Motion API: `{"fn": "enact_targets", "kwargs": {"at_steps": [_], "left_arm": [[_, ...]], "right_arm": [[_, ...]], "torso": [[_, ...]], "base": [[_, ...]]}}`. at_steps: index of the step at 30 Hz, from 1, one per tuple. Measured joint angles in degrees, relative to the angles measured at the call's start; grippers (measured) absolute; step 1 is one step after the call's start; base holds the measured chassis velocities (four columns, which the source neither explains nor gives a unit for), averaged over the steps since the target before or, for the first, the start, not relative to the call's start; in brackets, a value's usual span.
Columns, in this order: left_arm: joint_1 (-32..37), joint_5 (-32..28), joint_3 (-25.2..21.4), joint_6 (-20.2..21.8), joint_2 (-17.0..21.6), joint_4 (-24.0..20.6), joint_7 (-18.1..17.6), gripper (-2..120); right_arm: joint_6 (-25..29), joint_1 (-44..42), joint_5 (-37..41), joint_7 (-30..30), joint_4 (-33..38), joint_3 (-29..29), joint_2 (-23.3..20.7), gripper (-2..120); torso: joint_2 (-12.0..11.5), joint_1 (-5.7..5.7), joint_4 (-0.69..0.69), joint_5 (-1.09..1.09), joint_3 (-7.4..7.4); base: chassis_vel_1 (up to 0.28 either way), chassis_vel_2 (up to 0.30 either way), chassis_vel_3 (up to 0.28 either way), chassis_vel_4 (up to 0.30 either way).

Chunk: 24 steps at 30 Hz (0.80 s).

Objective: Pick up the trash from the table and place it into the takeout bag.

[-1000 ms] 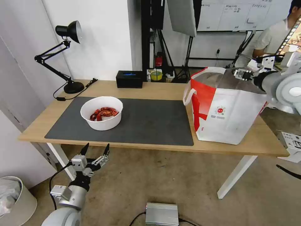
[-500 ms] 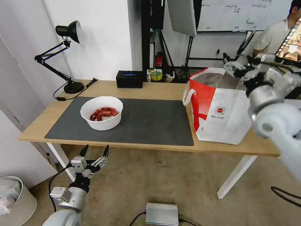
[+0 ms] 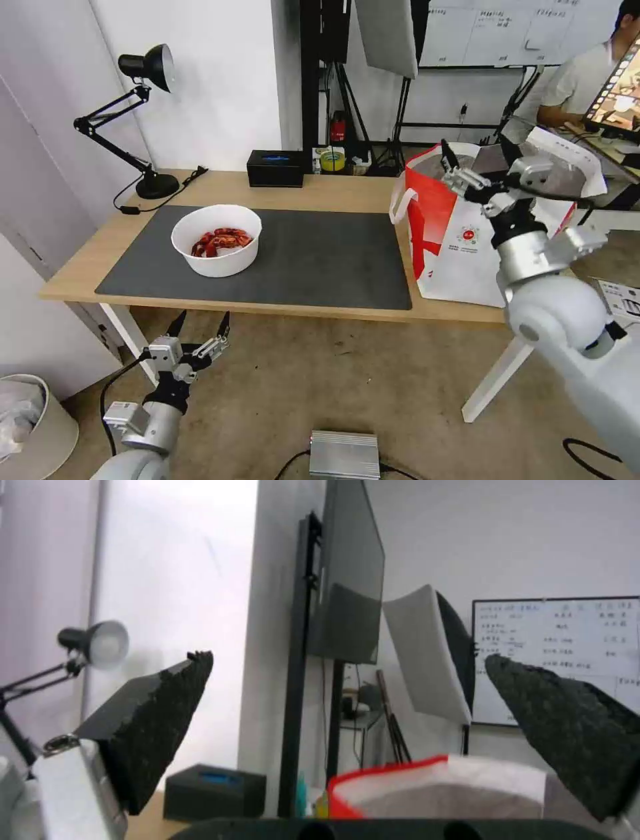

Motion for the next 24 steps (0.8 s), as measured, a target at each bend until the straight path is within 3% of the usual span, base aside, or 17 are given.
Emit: {"fn": "enact_targets", "kwargs": {"at_steps": [4,7,11,24], "left_arm": [[-0.1,0.0,0.0,0.0,0.0,0.0,-0.2,100],[-0.6,0.0,0.2,0.0,0.0,0.0,-1.3,100],[-0.8,0.0,0.3,0.0,0.0,0.0,-1.5,100],[-1.8,-0.5,0.5,0.1,0.9,0.4,-1.7,100]], "right_arm": [[0.7,-2.8,-2.2,-0.8,0.2,0.7,1.0,100],[3.0,-11.4,-8.9,-2.5,-0.1,2.7,5.4,100],[4.4,-14.9,-11.8,-2.8,-0.6,3.6,7.8,100],[9.1,-28.5,-22.4,-3.9,-3.6,8.6,21.9,100]], "torso": [[0.0,0.00,0.00,0.00,0.00],[0.0,0.00,-0.01,0.01,0.00],[0.0,0.00,0.00,0.00,0.00],[0.0,0.00,-0.01,0.00,0.00]], "base": [[0.000,0.000,0.000,0.000],[0.000,0.000,0.000,0.000],[0.000,0.000,0.000,0.000],[0.000,0.000,0.000,0.000]]}}
